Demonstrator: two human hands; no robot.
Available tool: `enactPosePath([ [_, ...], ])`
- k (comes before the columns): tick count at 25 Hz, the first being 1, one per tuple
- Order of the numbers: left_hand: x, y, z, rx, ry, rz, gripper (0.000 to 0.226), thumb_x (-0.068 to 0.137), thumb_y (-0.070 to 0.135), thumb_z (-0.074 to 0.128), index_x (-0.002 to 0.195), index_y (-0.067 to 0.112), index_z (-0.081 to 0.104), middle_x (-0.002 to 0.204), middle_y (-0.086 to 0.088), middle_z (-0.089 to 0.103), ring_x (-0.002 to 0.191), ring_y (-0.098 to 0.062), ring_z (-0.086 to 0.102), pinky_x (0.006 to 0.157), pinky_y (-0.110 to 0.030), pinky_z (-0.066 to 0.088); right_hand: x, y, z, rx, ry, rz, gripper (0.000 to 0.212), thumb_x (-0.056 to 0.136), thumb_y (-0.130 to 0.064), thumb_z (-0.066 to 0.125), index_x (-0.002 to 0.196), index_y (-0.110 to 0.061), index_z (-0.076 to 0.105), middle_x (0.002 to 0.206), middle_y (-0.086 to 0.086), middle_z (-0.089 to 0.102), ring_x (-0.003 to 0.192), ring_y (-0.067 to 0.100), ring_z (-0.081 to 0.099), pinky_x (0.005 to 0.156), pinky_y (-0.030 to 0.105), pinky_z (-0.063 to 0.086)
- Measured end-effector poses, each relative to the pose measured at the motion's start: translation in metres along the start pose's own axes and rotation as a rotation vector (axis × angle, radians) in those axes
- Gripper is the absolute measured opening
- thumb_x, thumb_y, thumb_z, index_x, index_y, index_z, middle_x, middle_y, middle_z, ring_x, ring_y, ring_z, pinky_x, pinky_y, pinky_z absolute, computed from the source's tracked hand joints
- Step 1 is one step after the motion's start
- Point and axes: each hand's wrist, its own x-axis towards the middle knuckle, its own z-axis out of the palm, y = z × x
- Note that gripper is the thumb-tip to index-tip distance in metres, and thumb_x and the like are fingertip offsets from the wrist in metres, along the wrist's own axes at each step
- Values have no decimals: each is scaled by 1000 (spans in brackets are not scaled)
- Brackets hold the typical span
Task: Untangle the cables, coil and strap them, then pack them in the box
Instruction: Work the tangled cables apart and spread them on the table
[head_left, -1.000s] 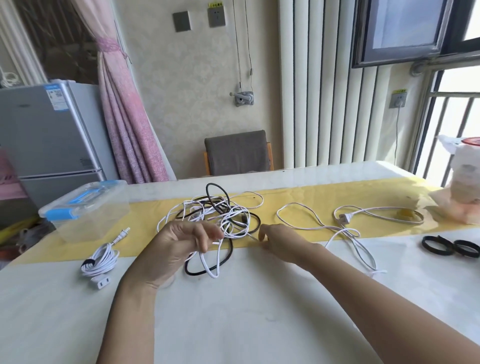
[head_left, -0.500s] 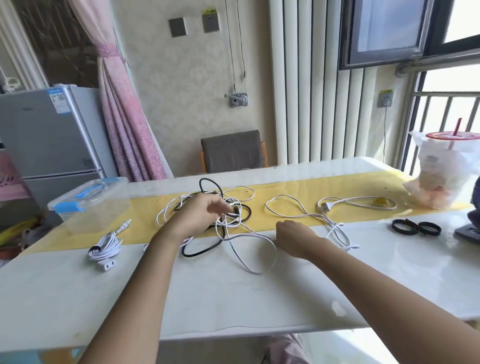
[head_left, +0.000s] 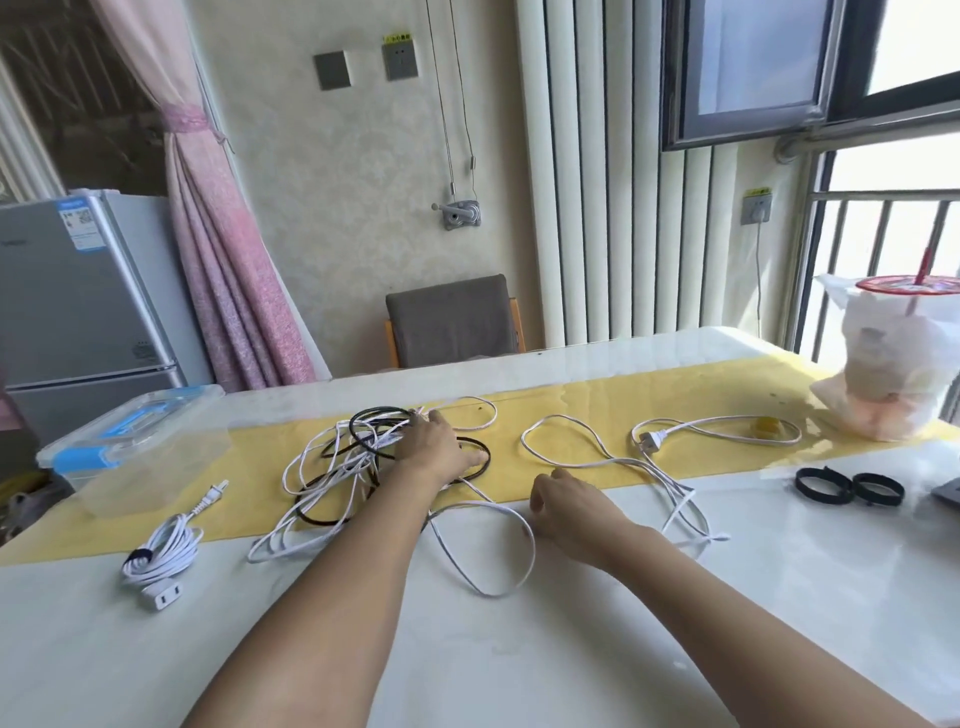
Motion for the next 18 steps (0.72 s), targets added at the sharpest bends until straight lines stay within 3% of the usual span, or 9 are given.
enactPosePath([
  [3, 18, -7, 6, 93, -68, -136, 59, 80, 49, 65, 123, 10, 55, 128, -10, 55, 119, -26, 53, 89, -32, 45, 20, -2, 1, -24, -5, -21, 26, 96, -24, 50, 114, -6, 56, 118, 14, 53, 106, 32, 54, 84, 33, 42],
  [5, 27, -18, 3, -80, -83, -158, 33, 83, 40, 64, 99, 11, 61, 105, -10, 62, 106, -27, 60, 77, -29, 45, 31, -4, 2, -81, -36, -31, 25, 97, -20, 45, 112, -3, 55, 118, 16, 54, 108, 32, 53, 83, 33, 41],
  [7, 39, -29, -7, -495, -24, -246, 23, 83, 31, 64, 83, 8, 57, 88, -12, 57, 85, -27, 61, 65, -25, 41, 40, -8, 3, -110, -72, -36, 25, 98, -11, 39, 116, 2, 49, 120, 19, 53, 110, 32, 53, 80, 34, 39],
  [10, 57, -44, -41, -1460, 116, -293, 13, 82, 3, 52, 71, 4, 58, 75, -13, 59, 54, -18, 62, 45, -18, 43, 57, -10, -3, 21, 59, 40, 24, 99, -7, 36, 121, 2, 40, 110, 19, 58, 94, 35, 56, 67, 34, 37],
  [11, 60, -50, -55, -1750, 115, -259, 23, 83, -3, 44, 68, 4, 60, 74, -11, 60, 59, -18, 64, 46, -19, 47, 62, -11, -11, 90, 154, 74, 22, 99, -7, 36, 119, -3, 41, 104, 17, 59, 86, 34, 55, 63, 32, 35],
  [13, 61, -68, -77, -2103, 49, -160, 43, 81, -7, 32, 68, 8, 69, 85, -6, 64, 84, -22, 65, 66, -31, 52, 69, -7, -34, 136, 363, 105, 24, 96, -4, 36, 113, -13, 50, 98, 14, 61, 80, 33, 55, 58, 33, 35],
  [15, 48, -82, -85, -2126, 11, -34, 48, 69, -8, 34, 76, 15, 76, 99, 2, 68, 97, -28, 62, 82, -39, 50, 70, 4, -59, 122, 538, 115, 29, 93, -2, 37, 108, -17, 56, 95, 13, 62, 76, 32, 54, 57, 32, 34],
  [18, 20, -110, -63, -2043, 25, -51, 49, 53, -6, 34, 76, 12, 74, 87, 3, 74, 83, -26, 66, 63, -37, 56, 65, 29, -87, 190, 697, 188, 29, 91, 1, 38, 105, -11, 59, 98, 19, 64, 83, 35, 54, 63, 34, 35],
])
